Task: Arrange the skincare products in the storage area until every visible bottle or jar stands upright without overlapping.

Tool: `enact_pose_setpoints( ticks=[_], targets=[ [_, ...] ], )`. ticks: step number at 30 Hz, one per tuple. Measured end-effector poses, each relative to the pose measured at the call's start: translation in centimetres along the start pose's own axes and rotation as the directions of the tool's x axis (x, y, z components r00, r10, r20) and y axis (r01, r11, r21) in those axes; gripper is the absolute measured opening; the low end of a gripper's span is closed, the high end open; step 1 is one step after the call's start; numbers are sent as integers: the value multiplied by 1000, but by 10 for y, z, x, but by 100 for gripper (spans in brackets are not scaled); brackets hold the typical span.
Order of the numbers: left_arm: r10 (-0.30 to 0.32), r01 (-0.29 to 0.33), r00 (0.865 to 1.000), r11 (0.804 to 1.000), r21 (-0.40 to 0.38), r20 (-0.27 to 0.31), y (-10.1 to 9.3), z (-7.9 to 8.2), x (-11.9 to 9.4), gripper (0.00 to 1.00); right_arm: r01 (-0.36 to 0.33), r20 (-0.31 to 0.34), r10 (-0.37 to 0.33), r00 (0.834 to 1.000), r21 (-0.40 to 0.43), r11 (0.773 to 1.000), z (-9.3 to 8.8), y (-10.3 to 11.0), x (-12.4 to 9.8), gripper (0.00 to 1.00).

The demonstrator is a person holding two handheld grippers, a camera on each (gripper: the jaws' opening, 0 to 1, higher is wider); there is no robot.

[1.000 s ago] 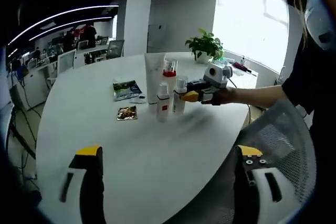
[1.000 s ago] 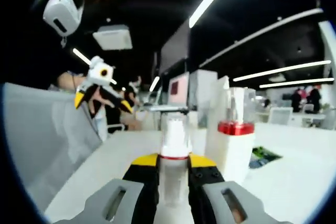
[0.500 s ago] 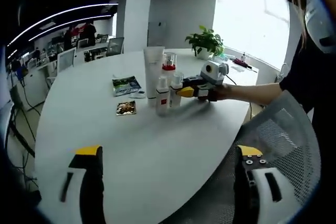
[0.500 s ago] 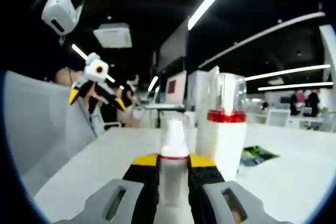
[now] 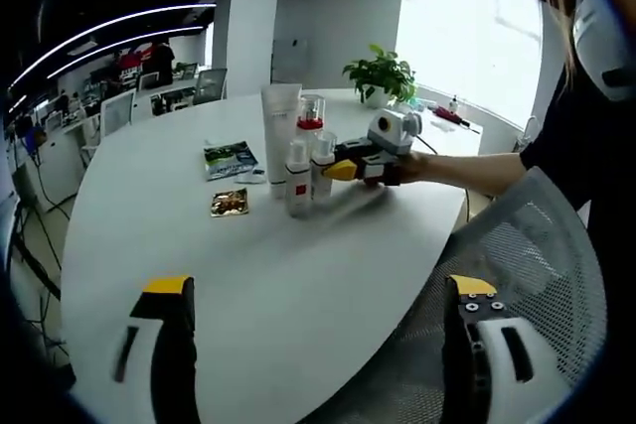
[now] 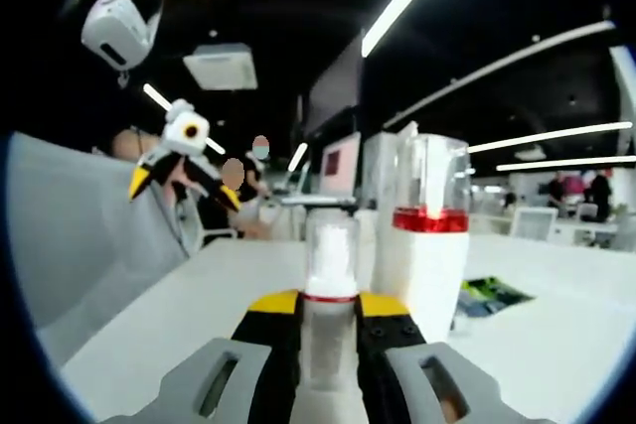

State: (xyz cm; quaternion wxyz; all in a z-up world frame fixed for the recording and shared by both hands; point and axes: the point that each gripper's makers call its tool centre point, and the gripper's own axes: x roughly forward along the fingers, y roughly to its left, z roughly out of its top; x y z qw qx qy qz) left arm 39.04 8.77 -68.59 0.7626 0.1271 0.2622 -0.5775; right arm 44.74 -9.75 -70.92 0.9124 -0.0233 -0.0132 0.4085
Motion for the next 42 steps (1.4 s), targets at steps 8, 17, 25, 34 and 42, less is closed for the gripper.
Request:
enact_pose_setpoints(
  ticks=[8,17,25,34,42],
  targets=[
    [2,-2,1000,1000,-1,-2,-1,0,0,99,-17,-27,17,999,-1,1000,-7,-4,-5,14],
    [-4,4,1000,1000,2,-7,-2,-1,1,99,-8,-85,8,996,-4,1000,-25,-14,-13,15],
    [-12,12,1000,1000,-2,-8,-4,-1,1,99,10,-113,-9,994,4,1000,-25,-12,-15,19],
    [-21,21,1000,1000,-3,-19,-5,7,-5,99,55,-166,-49,985,32,998,-15,1,-25,21],
    [-25,25,999,1000,-11,-23,-6,22,-16,99,113,-216,-97,972,65,991,-7,19,-42,28]
  ],
)
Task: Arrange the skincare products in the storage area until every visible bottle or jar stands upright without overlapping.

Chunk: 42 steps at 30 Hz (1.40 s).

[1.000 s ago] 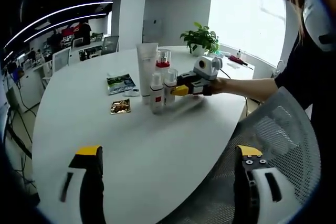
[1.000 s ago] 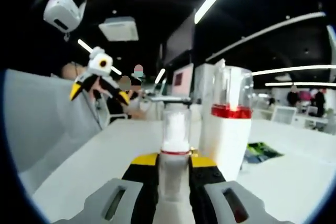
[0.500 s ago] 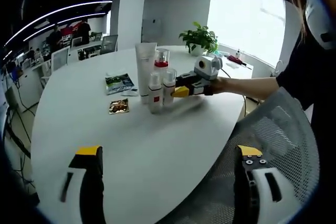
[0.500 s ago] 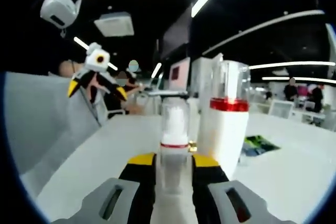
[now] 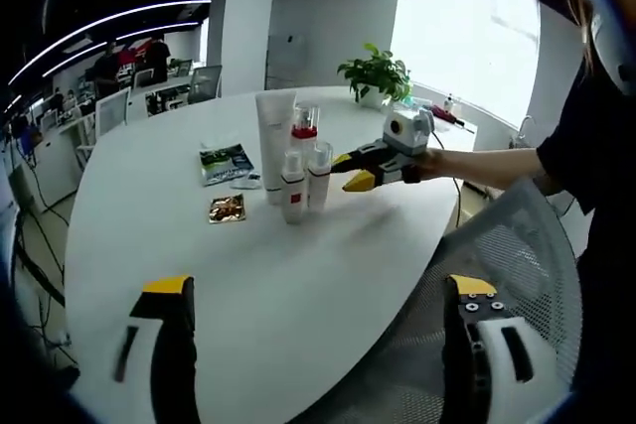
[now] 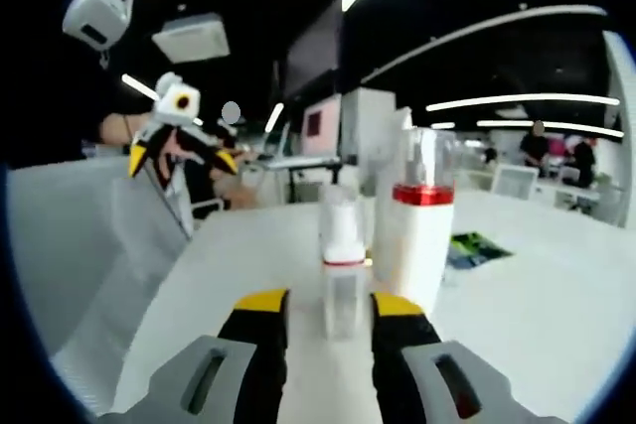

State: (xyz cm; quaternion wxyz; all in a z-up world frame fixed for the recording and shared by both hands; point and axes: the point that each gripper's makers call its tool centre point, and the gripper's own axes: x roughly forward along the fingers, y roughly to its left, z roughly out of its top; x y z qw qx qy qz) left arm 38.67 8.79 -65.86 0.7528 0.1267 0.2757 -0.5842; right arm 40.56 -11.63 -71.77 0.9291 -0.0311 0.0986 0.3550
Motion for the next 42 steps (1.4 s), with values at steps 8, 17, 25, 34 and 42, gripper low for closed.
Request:
enact_pose_setpoints(
  ticks=[8,17,25,34,42],
  targets=[
    [-15,16,1000,1000,14,-27,-5,12,-11,99,27,-22,-26,999,58,998,15,23,-12,32],
    [-17,17,999,1000,12,-47,-3,30,-29,99,55,-92,-46,995,98,994,32,55,-21,50],
    [8,-7,998,1000,19,-54,1,33,-42,99,123,-150,-101,984,146,982,45,64,-33,75],
    [30,-30,997,1000,1,-76,12,34,-60,99,191,-220,-145,965,205,960,59,77,-40,97],
    [50,-53,995,998,-35,-82,20,33,-72,99,243,-215,-194,957,236,941,87,83,-55,99]
  ],
)
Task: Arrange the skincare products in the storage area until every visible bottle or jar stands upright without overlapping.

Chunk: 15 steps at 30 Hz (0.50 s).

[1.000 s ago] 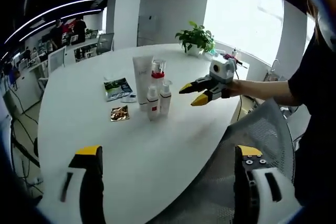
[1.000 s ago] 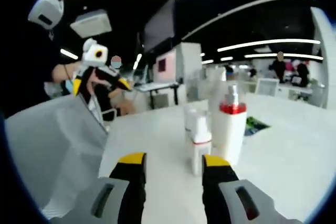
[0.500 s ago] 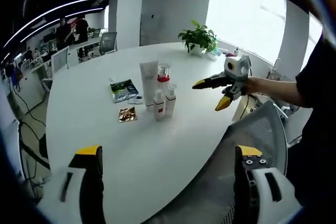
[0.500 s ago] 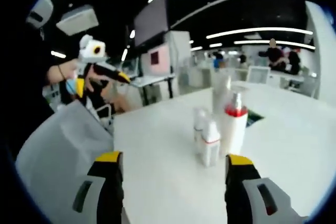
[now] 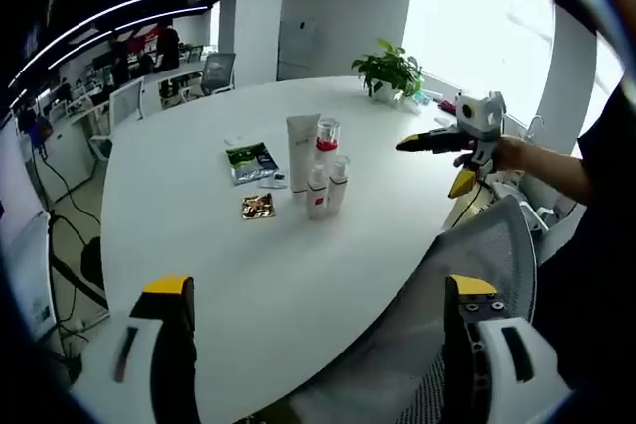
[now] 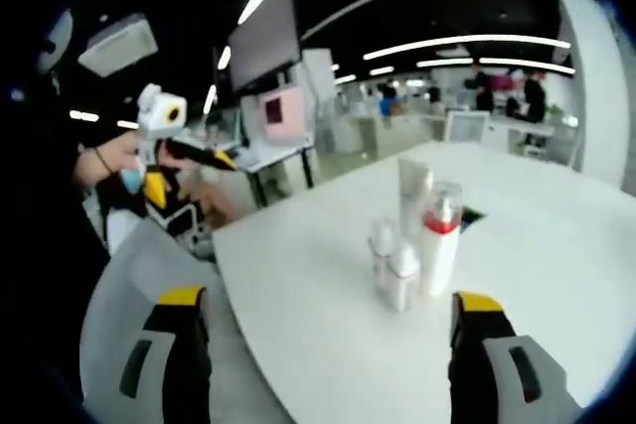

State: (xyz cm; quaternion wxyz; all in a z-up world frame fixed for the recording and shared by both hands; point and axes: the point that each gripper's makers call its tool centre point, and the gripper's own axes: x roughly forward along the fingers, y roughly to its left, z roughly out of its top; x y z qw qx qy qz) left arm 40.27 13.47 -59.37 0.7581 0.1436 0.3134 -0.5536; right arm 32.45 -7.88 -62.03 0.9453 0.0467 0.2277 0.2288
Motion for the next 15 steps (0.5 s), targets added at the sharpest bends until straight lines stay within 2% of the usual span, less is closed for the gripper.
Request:
enact_pose_setpoints(
  ticks=[8,15],
  targets=[
    [26,-26,1000,999,-46,3,8,-3,-7,99,42,26,-43,999,25,999,11,6,-26,99],
    [36,-37,999,996,-81,-14,12,-13,-9,99,97,89,-100,991,40,994,33,8,-50,99]
  ],
)
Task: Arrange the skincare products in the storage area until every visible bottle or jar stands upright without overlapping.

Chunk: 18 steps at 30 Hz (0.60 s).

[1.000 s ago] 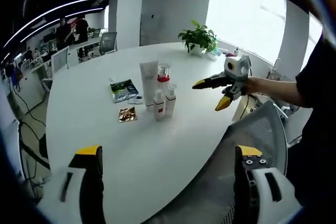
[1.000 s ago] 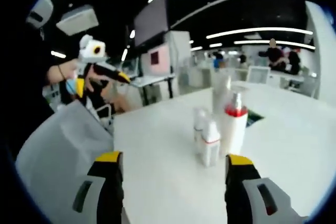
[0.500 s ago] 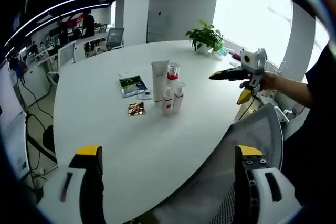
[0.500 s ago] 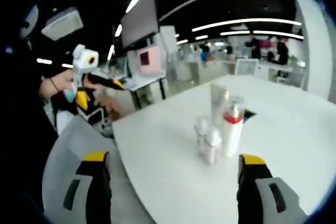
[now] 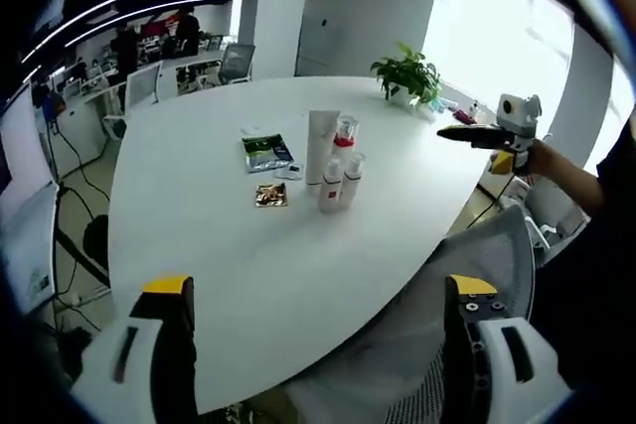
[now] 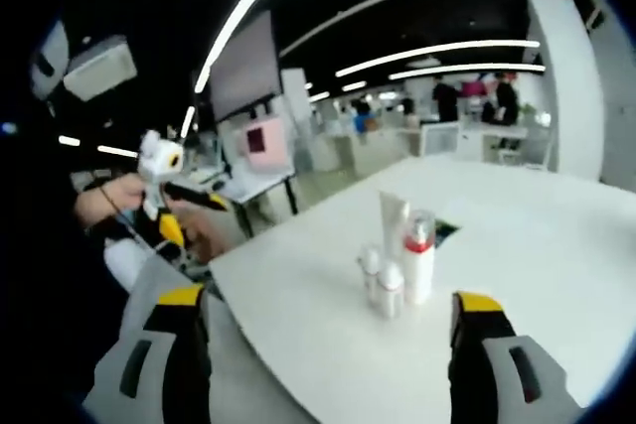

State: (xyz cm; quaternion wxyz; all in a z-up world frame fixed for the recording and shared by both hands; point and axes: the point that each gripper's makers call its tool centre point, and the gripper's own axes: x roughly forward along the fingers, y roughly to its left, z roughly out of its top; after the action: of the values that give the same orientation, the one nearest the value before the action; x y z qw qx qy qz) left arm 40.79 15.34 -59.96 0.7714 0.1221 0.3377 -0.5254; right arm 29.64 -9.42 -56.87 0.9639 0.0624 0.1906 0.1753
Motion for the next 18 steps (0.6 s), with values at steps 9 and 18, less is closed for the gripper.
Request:
enact_pose_setpoints(
  ticks=[9,18],
  targets=[
    [2,-2,1000,1000,-24,-4,4,-5,2,99,43,-13,-43,999,3,999,-6,2,-19,99],
    [-4,4,1000,1000,-25,1,3,3,6,99,67,-40,-65,997,64,996,-26,-3,-21,99]
  ],
)
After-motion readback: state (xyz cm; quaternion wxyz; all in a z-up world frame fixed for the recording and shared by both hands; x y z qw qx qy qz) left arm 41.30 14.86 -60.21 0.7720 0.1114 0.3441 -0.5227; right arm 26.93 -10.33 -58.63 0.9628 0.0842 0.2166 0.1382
